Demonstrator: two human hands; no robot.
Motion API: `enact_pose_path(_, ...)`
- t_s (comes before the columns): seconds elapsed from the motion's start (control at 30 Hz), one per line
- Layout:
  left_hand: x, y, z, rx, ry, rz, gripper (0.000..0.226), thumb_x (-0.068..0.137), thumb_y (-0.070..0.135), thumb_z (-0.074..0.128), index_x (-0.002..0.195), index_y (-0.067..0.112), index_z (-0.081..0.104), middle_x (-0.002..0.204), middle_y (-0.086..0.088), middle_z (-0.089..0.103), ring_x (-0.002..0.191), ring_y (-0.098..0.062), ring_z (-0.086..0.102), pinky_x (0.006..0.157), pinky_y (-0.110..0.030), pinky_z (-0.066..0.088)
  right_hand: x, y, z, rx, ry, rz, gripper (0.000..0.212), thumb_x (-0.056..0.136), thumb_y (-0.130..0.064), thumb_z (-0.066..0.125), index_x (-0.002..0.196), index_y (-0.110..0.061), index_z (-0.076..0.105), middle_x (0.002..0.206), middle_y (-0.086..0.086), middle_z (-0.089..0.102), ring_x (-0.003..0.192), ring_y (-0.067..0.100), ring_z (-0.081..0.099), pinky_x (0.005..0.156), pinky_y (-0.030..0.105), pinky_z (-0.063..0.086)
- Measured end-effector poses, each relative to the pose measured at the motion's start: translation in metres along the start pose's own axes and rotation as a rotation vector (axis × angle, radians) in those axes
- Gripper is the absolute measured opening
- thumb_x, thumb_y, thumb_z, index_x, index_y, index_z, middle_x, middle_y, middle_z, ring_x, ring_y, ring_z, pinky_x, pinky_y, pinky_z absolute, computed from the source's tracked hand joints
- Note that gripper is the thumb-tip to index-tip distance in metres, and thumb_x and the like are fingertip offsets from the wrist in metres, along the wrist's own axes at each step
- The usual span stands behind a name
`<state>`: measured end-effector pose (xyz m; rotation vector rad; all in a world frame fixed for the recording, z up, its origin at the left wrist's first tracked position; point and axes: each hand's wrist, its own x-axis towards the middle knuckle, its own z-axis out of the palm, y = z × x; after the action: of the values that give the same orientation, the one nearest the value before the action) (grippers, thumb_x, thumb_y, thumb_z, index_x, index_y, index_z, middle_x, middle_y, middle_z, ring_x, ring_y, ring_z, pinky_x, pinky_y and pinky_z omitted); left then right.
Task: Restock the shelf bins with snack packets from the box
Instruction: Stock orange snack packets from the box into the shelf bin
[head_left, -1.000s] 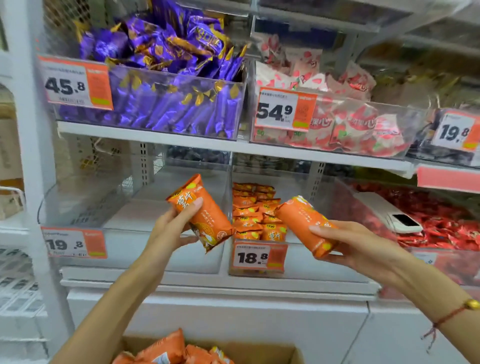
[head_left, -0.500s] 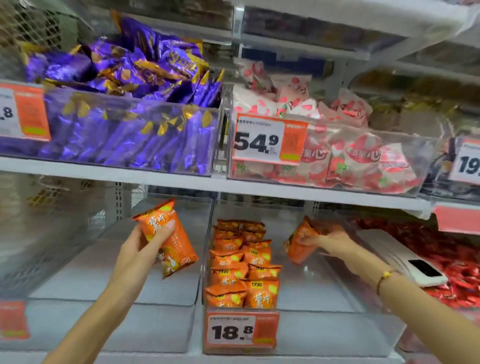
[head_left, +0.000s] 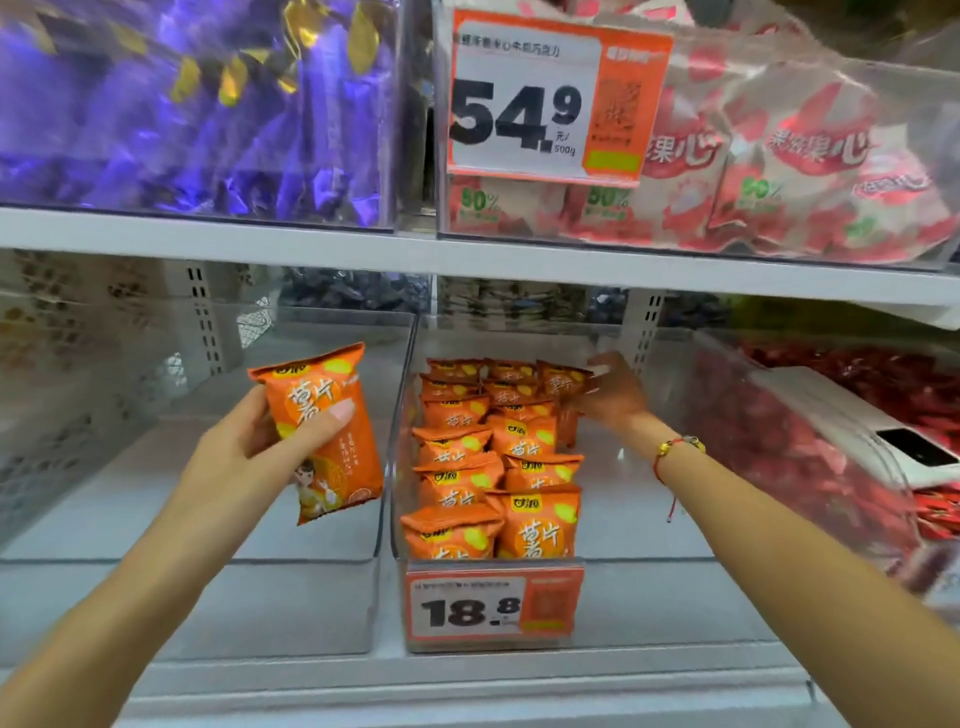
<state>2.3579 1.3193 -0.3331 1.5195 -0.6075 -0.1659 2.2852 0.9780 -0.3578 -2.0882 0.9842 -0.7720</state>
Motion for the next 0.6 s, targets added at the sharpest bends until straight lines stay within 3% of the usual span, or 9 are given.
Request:
enact_pose_path(0.07,0.001,-0.001,-0.001,0.003,-0.006,-0.01,0.017,0.08,0.032,0.065,0.096,0.034,0.061,0.074,0.028,0.069,0.068,0.01,0.065,0.068,-0.022,0.044,-0.004,0.002,0.001,-0.076,0.032,0.063,0.051,0.072,-0.028,0.082,0.112,-0.007,0.059,0.113,0.013,0.067,0.103,0.03,0.064,0.086,0.034,0.051)
enact_pose_path(0.17,0.001,-0.001,-0.001,0.005,-0.014,-0.016,0.018,0.079,0.036,0.065,0.096,0.037,0.061,0.075,0.029,0.069,0.069,0.01,0.065,0.07,-0.022,0.044,-0.011,0.0,0.003,-0.133,0.007,0.018,0.031,0.078,-0.034,0.076,0.092,-0.008,0.069,0.101,0.016,0.072,0.093,0.031,0.068,0.085,0.037,0.054)
enact_pose_path(0.27,-0.001,0.0,-0.001,0.003,-0.02,-0.018,0.022,0.075,0.037,0.066,0.097,0.037,0.061,0.076,0.029,0.069,0.07,0.01,0.065,0.071,-0.023,0.045,-0.011,0.001,0.006,-0.131,-0.012,-0.03,0.029,0.082,-0.03,0.073,0.102,-0.01,0.068,0.108,0.018,0.07,0.098,0.035,0.066,0.087,0.042,0.055)
enact_pose_path(0.37,-0.001,0.001,0.0,0.002,-0.027,-0.02,0.021,0.076,0.038,0.065,0.096,0.038,0.06,0.075,0.031,0.068,0.069,0.012,0.064,0.069,-0.022,0.044,-0.008,0.004,0.006,-0.144,-0.031,-0.057,0.015,0.084,-0.024,0.071,0.096,-0.016,0.065,0.109,0.018,0.069,0.098,0.037,0.066,0.086,0.048,0.055)
enact_pose_path(0.5,-0.001,0.0,0.0,0.0,-0.026,-0.018,0.019,0.078,0.037,0.065,0.097,0.036,0.061,0.077,0.029,0.069,0.071,0.011,0.065,0.069,-0.021,0.044,-0.006,0.004,0.007,-0.174,-0.05,-0.03,0.03,0.083,-0.03,0.071,0.107,-0.013,0.065,0.112,0.014,0.068,0.1,0.034,0.065,0.087,0.041,0.054)
enact_pose_path(0.6,-0.001,-0.001,-0.001,0.019,-0.032,-0.013,0.018,0.082,0.036,0.065,0.1,0.034,0.061,0.079,0.029,0.069,0.073,0.01,0.065,0.068,-0.019,0.043,-0.005,0.006,0.008,-0.199,-0.055,-0.007,0.032,0.079,-0.033,0.073,0.104,-0.015,0.067,0.109,0.011,0.07,0.095,0.029,0.066,0.079,0.033,0.055)
